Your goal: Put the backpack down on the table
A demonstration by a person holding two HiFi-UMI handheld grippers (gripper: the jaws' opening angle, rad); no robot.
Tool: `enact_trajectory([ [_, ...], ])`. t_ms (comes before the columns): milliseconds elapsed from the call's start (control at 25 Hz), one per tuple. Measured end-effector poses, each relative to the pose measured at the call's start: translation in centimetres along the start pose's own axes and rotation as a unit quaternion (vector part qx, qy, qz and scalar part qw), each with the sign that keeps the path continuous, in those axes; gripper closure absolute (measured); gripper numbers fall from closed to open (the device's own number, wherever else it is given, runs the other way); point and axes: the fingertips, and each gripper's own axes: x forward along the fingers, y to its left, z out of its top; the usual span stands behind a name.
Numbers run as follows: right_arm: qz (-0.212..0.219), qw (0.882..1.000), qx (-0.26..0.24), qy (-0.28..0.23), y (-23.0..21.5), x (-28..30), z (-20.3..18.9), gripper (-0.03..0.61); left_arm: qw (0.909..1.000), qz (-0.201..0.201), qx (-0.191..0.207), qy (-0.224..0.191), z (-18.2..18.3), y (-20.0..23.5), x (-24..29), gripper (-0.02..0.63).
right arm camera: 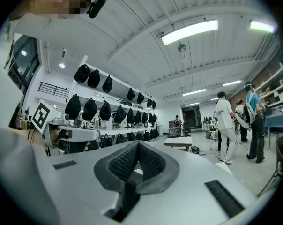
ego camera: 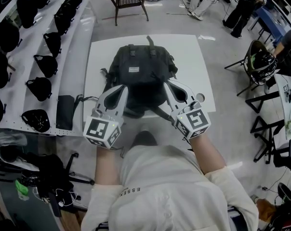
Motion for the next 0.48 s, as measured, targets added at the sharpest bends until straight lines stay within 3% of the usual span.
enact_trajectory([
  [480,-0.002,1.0,0.007,0.002,-0.96,-0.08,0.69,0.565,0.9997,0.018,0.012,0.006,-0.3,0.4,0.44,0.611],
])
